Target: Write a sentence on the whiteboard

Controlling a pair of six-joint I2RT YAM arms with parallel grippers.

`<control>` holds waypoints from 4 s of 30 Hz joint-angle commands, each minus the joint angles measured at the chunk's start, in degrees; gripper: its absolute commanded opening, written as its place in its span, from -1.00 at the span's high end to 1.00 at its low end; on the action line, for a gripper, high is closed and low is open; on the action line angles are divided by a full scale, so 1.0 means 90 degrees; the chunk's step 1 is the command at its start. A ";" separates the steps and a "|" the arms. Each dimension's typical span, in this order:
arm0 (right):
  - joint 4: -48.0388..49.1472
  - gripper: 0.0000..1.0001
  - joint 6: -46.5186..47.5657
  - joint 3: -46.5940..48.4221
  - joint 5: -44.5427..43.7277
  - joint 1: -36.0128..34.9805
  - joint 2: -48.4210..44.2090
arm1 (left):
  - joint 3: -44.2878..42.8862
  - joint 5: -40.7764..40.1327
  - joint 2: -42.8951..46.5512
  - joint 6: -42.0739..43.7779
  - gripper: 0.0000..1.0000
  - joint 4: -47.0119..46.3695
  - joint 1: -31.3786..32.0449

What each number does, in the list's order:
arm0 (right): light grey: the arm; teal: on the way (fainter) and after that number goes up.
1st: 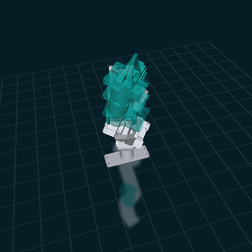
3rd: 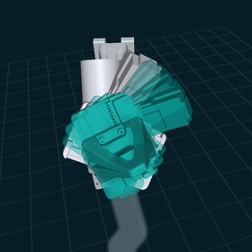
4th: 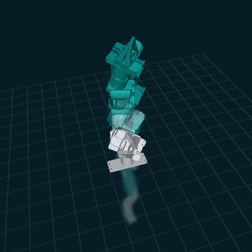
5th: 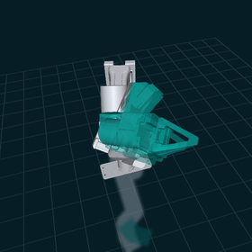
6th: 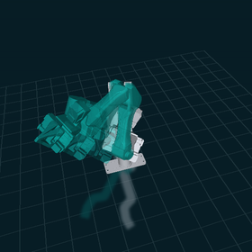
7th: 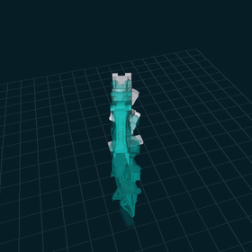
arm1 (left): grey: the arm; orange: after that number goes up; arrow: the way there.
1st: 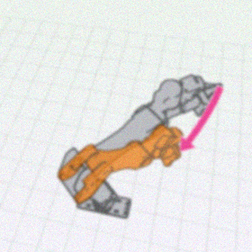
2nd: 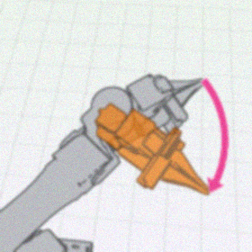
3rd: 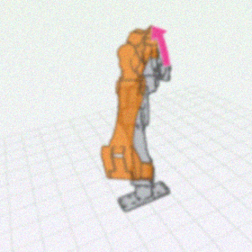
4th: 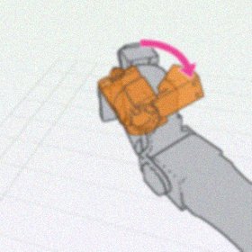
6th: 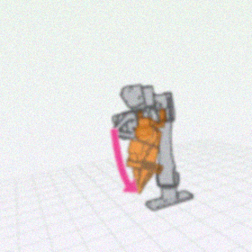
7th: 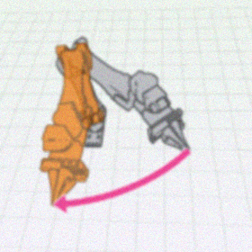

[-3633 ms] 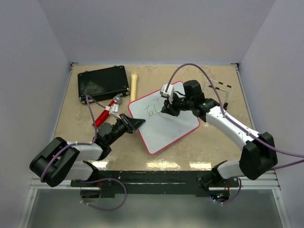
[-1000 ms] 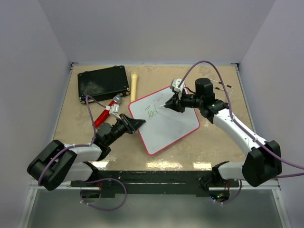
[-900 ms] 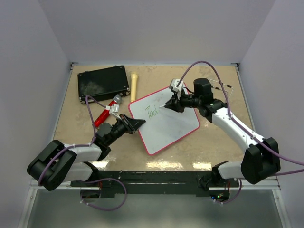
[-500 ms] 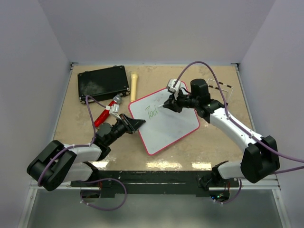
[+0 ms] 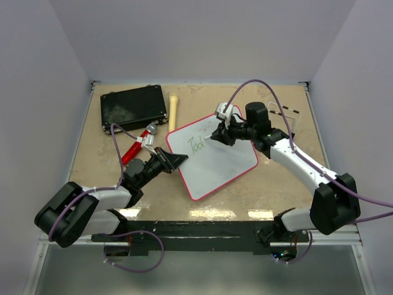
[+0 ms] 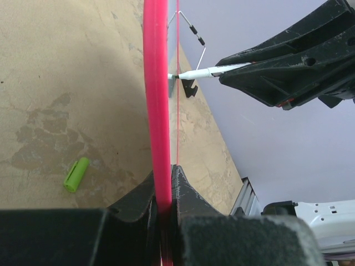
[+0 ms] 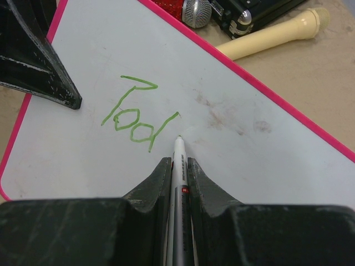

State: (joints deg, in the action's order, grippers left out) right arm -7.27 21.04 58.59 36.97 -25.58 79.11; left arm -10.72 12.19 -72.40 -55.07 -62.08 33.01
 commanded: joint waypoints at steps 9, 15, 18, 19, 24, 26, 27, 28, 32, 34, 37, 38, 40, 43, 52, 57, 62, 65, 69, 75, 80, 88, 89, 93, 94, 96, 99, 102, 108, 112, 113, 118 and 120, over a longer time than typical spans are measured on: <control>-0.0325 1.00 0.0387 0.0219 0.0560 -0.0097 0.0165 | -0.0244 0.0150 0.0115 0.0367 1.00 -0.0514 0.0023; -0.0628 1.00 0.0553 0.0229 0.0472 -0.0097 0.0155 | -0.0235 0.0160 0.0115 0.0367 1.00 -0.0504 0.0023; -0.0687 1.00 0.0592 0.0209 0.0345 -0.0097 0.0077 | -0.0215 0.0160 0.0115 0.0367 1.00 -0.0514 0.0023; -0.0696 1.00 0.0592 0.0209 0.0297 -0.0087 0.0058 | -0.0225 0.0160 0.0115 0.0367 1.00 -0.0514 0.0023; -0.0697 1.00 0.0602 0.0189 0.0121 -0.0087 -0.0001 | -0.0215 0.0170 0.0115 0.0367 1.00 -0.0514 0.0023; -0.0697 1.00 0.0592 0.0209 0.0062 -0.0097 -0.0011 | -0.0215 0.0170 0.0115 0.0376 1.00 -0.0514 0.0023; -0.0677 1.00 0.0573 0.0209 0.0043 -0.0087 -0.0011 | -0.0215 0.0170 0.0125 0.0367 1.00 -0.0523 0.0023; -0.0648 1.00 0.0563 0.0219 0.0013 -0.0097 -0.0011 | -0.0215 0.0170 0.0105 0.0367 1.00 -0.0524 0.0023; -0.0511 1.00 0.0456 0.0277 -0.0123 -0.0077 -0.0030 | -0.0215 0.0170 0.0105 0.0377 1.00 -0.0524 0.0023; -0.0433 1.00 0.0436 0.0316 -0.0162 -0.0077 -0.0021 | -0.0215 0.0170 0.0105 0.0386 1.00 -0.0533 0.0023; -0.0345 1.00 0.0377 0.0404 -0.0270 -0.0077 -0.0001 | -0.0215 0.0170 0.0105 0.0386 1.00 -0.0533 0.0023; -0.0335 1.00 0.0358 0.0443 -0.0289 -0.0077 0.0028 | -0.0215 0.0170 0.0105 0.0386 1.00 -0.0533 0.0023; -0.0306 1.00 0.0338 0.0482 -0.0328 -0.0087 0.0077 | -0.0215 0.0170 0.0095 0.0386 1.00 -0.0533 0.0023; -0.0238 1.00 0.0319 0.0551 -0.0338 -0.0068 0.0106 | -0.0205 0.0170 0.0095 0.0386 1.00 -0.0533 0.0023; -0.0520 1.00 0.0475 0.0522 -0.0182 -0.0077 0.0126 | -0.0225 0.0189 0.0086 0.0396 1.00 -0.0524 0.0023; -0.0988 1.00 0.0777 0.0385 -0.0055 -0.0068 -0.0001 | -0.0225 0.0189 0.0056 0.0386 1.00 -0.0553 0.0023; -0.1194 1.00 0.0905 0.0238 -0.0065 -0.0068 -0.0137 | -0.0205 0.0199 0.0027 0.0377 1.00 -0.0592 0.0023; -0.1126 1.00 0.0827 0.0258 -0.0133 -0.0048 -0.0196 | -0.0205 0.0179 0.0027 0.0377 1.00 -0.0592 0.0023; -0.0835 1.00 0.0671 0.0277 -0.0182 0.0020 -0.0274 | -0.0186 0.0179 0.0027 0.0377 1.00 -0.0602 0.0023; -0.0433 1.00 0.0417 0.0394 -0.0270 0.0098 -0.0158 | -0.0196 0.0189 0.0037 0.0377 1.00 -0.0602 0.0023; -0.0403 1.00 0.0387 0.0541 -0.0251 0.0089 0.0076 | -0.0196 0.0189 0.0037 0.0377 1.00 -0.0611 0.0023; -0.0667 1.00 0.0563 0.0453 -0.0085 0.0098 0.0175 | -0.0176 0.0209 0.0046 0.0377 1.00 -0.0631 0.0023; -0.0715 1.00 0.0621 0.0453 -0.0084 0.0098 0.0175 | -0.0176 0.0218 0.0037 0.0377 1.00 -0.0641 0.0023; -0.1057 1.00 0.0807 0.0404 0.0013 0.0098 0.0068 | -0.0147 0.0209 0.0037 0.0367 1.00 -0.0660 0.0023; -0.1125 1.00 0.0836 0.0385 0.0033 0.0098 0.0058 | -0.0147 0.0189 0.0037 0.0367 1.00 -0.0660 0.0023; -0.1281 1.00 0.0934 0.0356 0.0062 0.0089 -0.0001 | -0.0147 0.0199 0.0027 0.0376 1.00 -0.0660 0.0023; -0.1350 1.00 0.0983 0.0307 0.0004 0.0098 -0.0050 | -0.0147 0.0199 0.0017 0.0367 1.00 -0.0680 0.0023; -0.1254 1.00 0.0915 0.0307 -0.0162 0.0089 -0.0060 | -0.0147 0.0199 0.0017 0.0376 1.00 -0.0699 0.0023; -0.0785 1.00 0.0583 0.0365 -0.0513 0.0137 -0.0050 | -0.0147 0.0208 0.0017 0.0376 1.00 -0.0699 0.0023; -0.0638 1.00 0.0475 0.0511 -0.0651 0.0177 0.0067 | -0.0147 0.0209 0.0017 0.0376 1.00 -0.0699 0.0023; -0.0599 1.00 0.0465 0.0541 -0.0670 0.0206 0.0096 | -0.0147 0.0199 0.0017 0.0377 1.00 -0.0699 0.0023; -0.0501 1.00 0.0407 0.0726 -0.0680 0.0255 0.0223 | -0.0137 0.0218 -0.0002 0.0367 1.00 -0.0719 0.0023; -0.0511 1.00 0.0416 0.0785 -0.0622 0.0255 0.0311 | -0.0137 0.0228 -0.0002 0.0376 1.00 -0.0729 0.0023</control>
State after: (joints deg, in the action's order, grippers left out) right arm -14.61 25.52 62.59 32.69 -23.57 80.38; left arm -10.72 12.19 -72.53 -55.42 -62.13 33.01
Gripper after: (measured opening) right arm 0.160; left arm 0.104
